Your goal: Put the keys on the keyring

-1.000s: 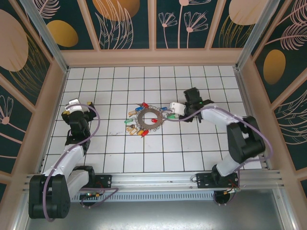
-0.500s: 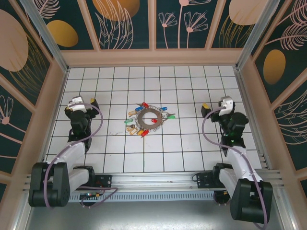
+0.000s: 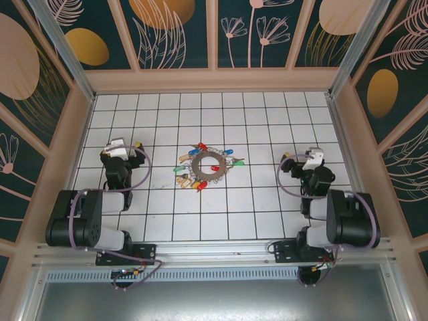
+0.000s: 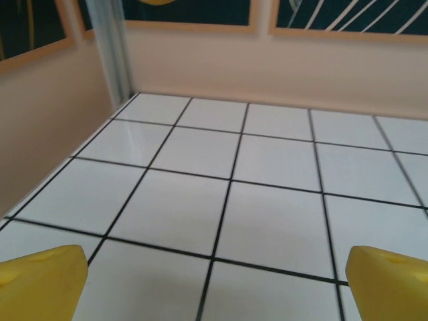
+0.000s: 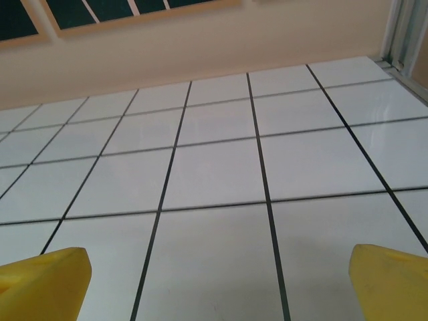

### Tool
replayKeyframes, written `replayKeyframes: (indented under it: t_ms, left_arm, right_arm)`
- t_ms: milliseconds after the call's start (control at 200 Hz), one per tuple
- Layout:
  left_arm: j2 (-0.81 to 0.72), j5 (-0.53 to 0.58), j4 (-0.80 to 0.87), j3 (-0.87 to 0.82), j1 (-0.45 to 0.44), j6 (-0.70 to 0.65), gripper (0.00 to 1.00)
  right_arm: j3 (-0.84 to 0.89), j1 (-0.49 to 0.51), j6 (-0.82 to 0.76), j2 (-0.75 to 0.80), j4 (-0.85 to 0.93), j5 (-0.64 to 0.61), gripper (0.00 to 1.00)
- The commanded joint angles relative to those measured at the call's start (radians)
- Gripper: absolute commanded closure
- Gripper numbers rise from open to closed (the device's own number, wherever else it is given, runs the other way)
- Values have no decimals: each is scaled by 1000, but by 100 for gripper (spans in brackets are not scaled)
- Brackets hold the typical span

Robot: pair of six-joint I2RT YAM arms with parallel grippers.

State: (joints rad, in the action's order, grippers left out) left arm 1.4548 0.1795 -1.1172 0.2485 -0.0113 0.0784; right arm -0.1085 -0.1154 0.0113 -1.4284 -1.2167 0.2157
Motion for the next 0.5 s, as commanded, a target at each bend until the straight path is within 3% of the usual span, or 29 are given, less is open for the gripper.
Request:
replayKeyframes:
  t_ms: [0, 50, 225, 345, 490]
  left_arm:
    - [74, -78, -197, -27, 7, -12, 1]
    - [62, -95, -181, -29, 7, -21, 1]
    - [73, -37, -150, -5, 7, 3, 1]
    - [67, -38, -151, -10, 7, 3, 1]
    - [67, -37, -155, -12, 7, 1, 1]
  right_arm:
    - [-22, 20, 32, -141, -282, -64, 1]
    - [-76, 45, -1, -93, -95, -78, 1]
    - [-89, 45, -2, -109, -94, -78, 1]
    - [-123, 78, 12, -110, -31, -210, 1]
    - [-128, 83, 6, -111, -20, -210, 1]
